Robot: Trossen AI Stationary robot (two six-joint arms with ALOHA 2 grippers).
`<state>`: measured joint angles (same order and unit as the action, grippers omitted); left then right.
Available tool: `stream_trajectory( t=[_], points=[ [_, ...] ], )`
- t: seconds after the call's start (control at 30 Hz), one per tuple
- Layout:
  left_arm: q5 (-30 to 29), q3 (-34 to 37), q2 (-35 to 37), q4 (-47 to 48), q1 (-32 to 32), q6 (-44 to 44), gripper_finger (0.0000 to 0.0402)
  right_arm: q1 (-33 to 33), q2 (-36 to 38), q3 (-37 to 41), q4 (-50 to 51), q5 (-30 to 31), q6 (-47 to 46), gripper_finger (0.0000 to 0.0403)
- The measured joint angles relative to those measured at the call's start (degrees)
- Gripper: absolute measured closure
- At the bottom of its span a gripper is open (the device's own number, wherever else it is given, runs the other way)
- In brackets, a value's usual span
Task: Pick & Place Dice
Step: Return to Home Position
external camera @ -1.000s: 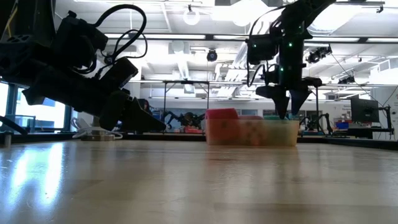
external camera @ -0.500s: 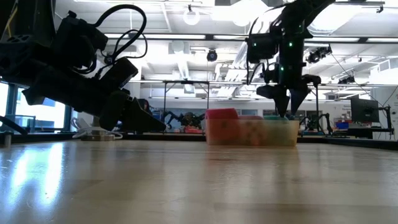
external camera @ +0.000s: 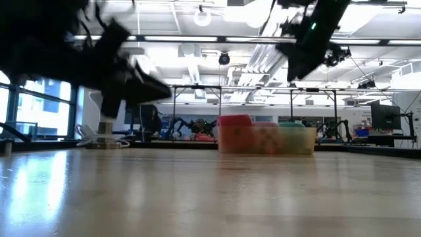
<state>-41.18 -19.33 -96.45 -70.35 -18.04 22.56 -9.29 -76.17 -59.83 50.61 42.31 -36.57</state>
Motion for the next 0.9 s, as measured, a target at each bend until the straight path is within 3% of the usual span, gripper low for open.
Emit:
stream_trajectory(
  t=[0.1, 0.17, 0.33, 0.47, 0.6, 0.7, 0.9],
  points=[
    [-10.39, 0.00, 5.52, -0.09, -4.80, 9.11, 0.0253, 4.83, 4.53, 0.00, 0.37, 2.31, 0.30, 0.0214],
    [-14.05, 0.01, 9.47, -0.05, -7.85, 12.61, 0.0253, 8.09, 7.64, 0.00, 1.70, 4.98, -1.26, 0.0214],
    [-16.69, 0.04, 18.33, 3.69, -13.71, 19.66, 0.0253, 16.10, 14.64, 0.00, 12.94, 14.34, -11.67, 0.0214],
    [-19.94, 0.07, 25.39, 15.40, -14.76, 21.05, 0.0253, 22.29, 18.45, 0.00, 22.55, 17.49, -21.96, 0.0214],
    [-21.82, 0.07, 32.09, 28.18, -12.85, 16.66, 0.0253, 28.09, 20.06, 1.24, 24.93, 18.92, -29.43, 0.0214],
    [-17.18, 0.07, 36.31, 37.40, -9.33, 13.60, 0.0253, 32.67, 20.92, 5.03, 24.52, 20.60, -32.78, 0.0214],
    [-0.07, 0.07, 42.68, 50.57, 2.23, 5.58, 0.0253, 38.97, 21.48, 16.12, 14.78, 23.40, -35.09, 0.0214]
  ],
)
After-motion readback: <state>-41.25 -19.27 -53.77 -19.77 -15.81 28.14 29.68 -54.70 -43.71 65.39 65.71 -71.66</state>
